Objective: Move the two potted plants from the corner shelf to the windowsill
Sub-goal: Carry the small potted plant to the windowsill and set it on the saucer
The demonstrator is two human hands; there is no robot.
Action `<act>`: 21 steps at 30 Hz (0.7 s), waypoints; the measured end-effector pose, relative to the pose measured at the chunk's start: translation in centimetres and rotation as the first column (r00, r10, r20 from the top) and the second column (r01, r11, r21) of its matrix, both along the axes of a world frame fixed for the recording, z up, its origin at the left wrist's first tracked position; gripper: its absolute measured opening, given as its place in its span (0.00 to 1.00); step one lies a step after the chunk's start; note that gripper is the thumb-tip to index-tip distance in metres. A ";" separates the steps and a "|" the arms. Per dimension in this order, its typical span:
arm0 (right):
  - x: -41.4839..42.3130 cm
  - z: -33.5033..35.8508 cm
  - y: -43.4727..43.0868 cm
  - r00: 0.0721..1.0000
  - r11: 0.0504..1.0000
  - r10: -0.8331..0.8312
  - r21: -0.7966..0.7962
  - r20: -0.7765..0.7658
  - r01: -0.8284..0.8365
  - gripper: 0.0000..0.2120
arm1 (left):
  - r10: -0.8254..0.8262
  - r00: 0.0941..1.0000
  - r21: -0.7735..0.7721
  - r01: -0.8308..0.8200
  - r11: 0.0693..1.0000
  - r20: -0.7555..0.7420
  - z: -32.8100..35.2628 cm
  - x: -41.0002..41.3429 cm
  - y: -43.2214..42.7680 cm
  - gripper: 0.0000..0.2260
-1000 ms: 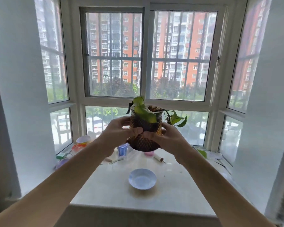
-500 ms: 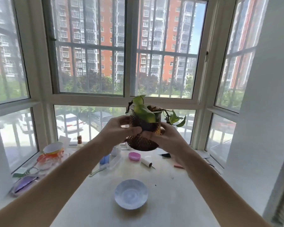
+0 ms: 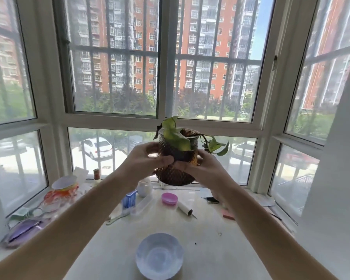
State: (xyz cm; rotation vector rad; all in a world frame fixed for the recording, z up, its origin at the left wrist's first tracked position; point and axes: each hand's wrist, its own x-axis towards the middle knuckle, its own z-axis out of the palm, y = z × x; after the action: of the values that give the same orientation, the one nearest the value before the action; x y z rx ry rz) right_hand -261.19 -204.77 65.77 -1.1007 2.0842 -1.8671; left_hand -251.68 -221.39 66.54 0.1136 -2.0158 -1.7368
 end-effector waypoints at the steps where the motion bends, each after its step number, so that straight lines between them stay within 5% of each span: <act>1: -0.5 -0.1 -0.4 1.000 1.000 0.003 0.001 0.004 -0.003 0.12 | 0.010 1.000 -0.003 -0.010 1.000 0.005 -0.1 -0.4 -0.4 0.18; 21: -6.7 -3.1 -9.2 0.995 0.994 -0.102 0.047 0.021 0.101 0.13 | -0.018 1.000 -0.036 0.019 0.999 0.010 -3.3 -8.4 -10.1 0.18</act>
State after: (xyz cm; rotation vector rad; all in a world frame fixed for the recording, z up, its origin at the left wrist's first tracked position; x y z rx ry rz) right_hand -267.92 -213.93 62.62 -0.9751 2.1976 -1.8566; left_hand -260.05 -231.45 63.27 0.0918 -2.0600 -1.7134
